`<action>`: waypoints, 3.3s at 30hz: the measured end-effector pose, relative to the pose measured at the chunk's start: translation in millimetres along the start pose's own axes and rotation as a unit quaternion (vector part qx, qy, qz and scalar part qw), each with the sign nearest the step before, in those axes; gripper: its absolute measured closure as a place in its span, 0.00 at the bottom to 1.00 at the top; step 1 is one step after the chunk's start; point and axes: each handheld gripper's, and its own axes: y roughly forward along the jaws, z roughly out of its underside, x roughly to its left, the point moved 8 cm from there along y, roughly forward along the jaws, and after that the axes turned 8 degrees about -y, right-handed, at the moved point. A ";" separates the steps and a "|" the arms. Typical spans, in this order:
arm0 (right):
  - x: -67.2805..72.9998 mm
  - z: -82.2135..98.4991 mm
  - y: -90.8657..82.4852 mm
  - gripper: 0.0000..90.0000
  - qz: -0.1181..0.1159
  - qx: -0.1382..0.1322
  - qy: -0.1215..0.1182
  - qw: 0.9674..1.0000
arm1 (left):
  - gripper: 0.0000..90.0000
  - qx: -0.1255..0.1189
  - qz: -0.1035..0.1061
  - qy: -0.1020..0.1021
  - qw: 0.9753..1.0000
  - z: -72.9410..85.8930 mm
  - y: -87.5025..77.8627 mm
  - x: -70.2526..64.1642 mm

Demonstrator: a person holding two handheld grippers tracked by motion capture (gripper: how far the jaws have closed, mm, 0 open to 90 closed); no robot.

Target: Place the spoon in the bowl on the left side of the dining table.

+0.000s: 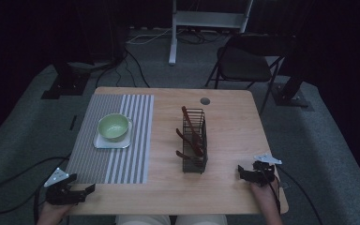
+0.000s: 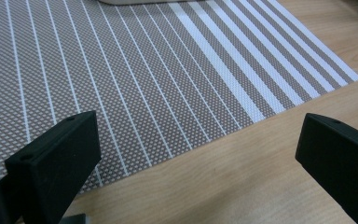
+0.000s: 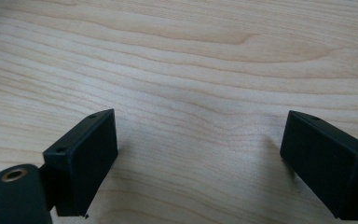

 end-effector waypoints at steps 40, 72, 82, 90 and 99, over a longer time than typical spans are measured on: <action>0.0 -0.2 0.2 0.11 0.001 0.000 0.001 1.000 | 0.01 0.003 0.046 0.022 0.999 -27.6 9.9 -36.4; -0.2 -0.8 0.8 0.11 0.001 0.000 0.001 1.000 | 0.01 0.003 0.067 0.077 0.995 -77.2 37.5 -83.9; -0.2 -0.8 0.8 0.11 0.001 0.000 0.000 1.000 | 0.01 0.002 0.075 0.085 0.994 -91.8 48.6 -95.4; -0.2 -0.8 0.8 0.11 0.001 0.000 0.000 1.000 | 0.01 -0.002 0.084 0.091 0.992 -104.4 57.8 -108.5; -0.2 -0.8 0.9 0.11 0.001 -0.001 0.000 1.000 | 0.01 0.002 0.090 0.103 0.991 -118.9 70.0 -122.2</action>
